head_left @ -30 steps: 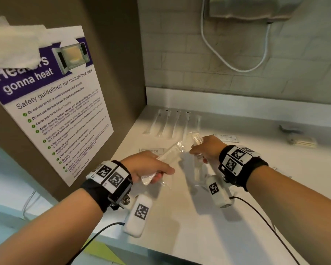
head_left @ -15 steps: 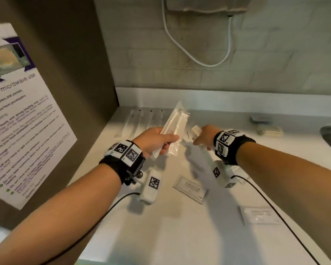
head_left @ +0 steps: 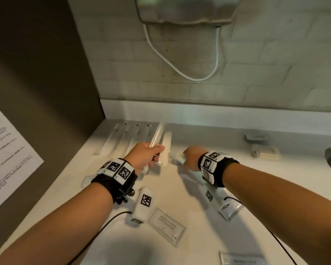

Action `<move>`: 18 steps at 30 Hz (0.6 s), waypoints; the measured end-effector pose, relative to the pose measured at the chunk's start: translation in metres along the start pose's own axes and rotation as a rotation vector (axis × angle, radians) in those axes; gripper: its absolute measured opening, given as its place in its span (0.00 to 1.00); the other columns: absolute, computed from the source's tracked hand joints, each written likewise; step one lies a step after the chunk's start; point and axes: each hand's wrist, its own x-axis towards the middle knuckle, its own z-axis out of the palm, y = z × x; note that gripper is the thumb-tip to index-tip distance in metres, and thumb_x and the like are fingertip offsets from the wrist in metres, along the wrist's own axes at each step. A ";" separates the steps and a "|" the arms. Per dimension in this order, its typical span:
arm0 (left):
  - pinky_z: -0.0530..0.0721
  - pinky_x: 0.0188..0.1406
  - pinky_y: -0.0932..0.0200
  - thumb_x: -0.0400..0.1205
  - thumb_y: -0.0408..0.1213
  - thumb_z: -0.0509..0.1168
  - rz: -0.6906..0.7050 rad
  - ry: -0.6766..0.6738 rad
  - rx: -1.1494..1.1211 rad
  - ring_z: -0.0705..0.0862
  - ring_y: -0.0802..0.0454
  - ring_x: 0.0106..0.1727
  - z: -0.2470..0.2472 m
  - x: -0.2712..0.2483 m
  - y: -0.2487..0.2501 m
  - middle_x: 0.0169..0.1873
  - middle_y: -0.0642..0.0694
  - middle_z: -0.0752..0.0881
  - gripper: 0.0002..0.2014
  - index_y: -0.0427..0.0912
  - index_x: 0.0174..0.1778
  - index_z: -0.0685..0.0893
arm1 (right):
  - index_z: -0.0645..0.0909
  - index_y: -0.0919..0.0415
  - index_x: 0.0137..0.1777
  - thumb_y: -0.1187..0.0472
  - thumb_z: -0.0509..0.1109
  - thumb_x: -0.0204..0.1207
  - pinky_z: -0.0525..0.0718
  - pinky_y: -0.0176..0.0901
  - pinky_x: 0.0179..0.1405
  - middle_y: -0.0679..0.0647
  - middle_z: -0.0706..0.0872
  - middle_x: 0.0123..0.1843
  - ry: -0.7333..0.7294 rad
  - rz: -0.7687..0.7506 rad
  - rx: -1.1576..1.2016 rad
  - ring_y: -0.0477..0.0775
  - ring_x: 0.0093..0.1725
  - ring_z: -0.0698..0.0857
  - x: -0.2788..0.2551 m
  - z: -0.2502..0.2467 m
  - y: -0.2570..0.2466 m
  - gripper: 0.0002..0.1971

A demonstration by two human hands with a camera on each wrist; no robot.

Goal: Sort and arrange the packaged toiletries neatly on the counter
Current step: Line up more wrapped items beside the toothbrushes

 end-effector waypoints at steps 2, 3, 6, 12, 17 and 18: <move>0.72 0.18 0.70 0.83 0.38 0.69 0.000 -0.003 0.016 0.73 0.60 0.22 0.004 0.003 0.005 0.29 0.49 0.78 0.06 0.40 0.51 0.84 | 0.84 0.66 0.60 0.56 0.67 0.78 0.82 0.45 0.51 0.62 0.88 0.58 -0.043 -0.057 -0.034 0.64 0.58 0.86 -0.015 0.004 -0.004 0.17; 0.72 0.17 0.72 0.83 0.38 0.69 0.002 -0.010 0.032 0.73 0.61 0.21 0.007 0.004 0.008 0.29 0.49 0.77 0.06 0.40 0.50 0.83 | 0.84 0.66 0.60 0.56 0.67 0.78 0.82 0.45 0.51 0.61 0.87 0.58 -0.066 -0.076 -0.039 0.63 0.57 0.86 -0.024 0.007 -0.005 0.17; 0.70 0.16 0.71 0.83 0.40 0.68 -0.021 -0.023 0.099 0.71 0.58 0.22 0.015 0.010 0.013 0.29 0.49 0.77 0.07 0.41 0.52 0.83 | 0.84 0.65 0.60 0.55 0.68 0.76 0.83 0.46 0.52 0.59 0.88 0.56 -0.143 -0.116 -0.013 0.61 0.56 0.86 -0.048 0.016 -0.003 0.17; 0.67 0.21 0.64 0.79 0.43 0.73 -0.042 -0.040 0.199 0.72 0.56 0.23 0.029 0.029 0.005 0.28 0.50 0.81 0.10 0.42 0.52 0.87 | 0.83 0.69 0.50 0.57 0.79 0.69 0.77 0.39 0.29 0.56 0.85 0.36 -0.209 -0.037 0.313 0.51 0.27 0.77 -0.061 0.005 0.024 0.17; 0.72 0.21 0.64 0.75 0.37 0.77 0.037 -0.042 0.307 0.76 0.55 0.21 0.048 0.052 0.013 0.22 0.49 0.81 0.07 0.40 0.36 0.86 | 0.77 0.65 0.67 0.58 0.85 0.62 0.82 0.39 0.27 0.57 0.89 0.33 0.075 0.139 0.684 0.47 0.21 0.80 -0.021 -0.026 0.066 0.33; 0.72 0.21 0.65 0.74 0.37 0.78 0.048 -0.037 0.338 0.76 0.56 0.20 0.051 0.058 0.018 0.21 0.50 0.82 0.09 0.41 0.32 0.86 | 0.78 0.60 0.62 0.58 0.84 0.63 0.83 0.39 0.27 0.55 0.89 0.32 0.119 0.171 0.730 0.47 0.23 0.82 -0.009 -0.033 0.073 0.29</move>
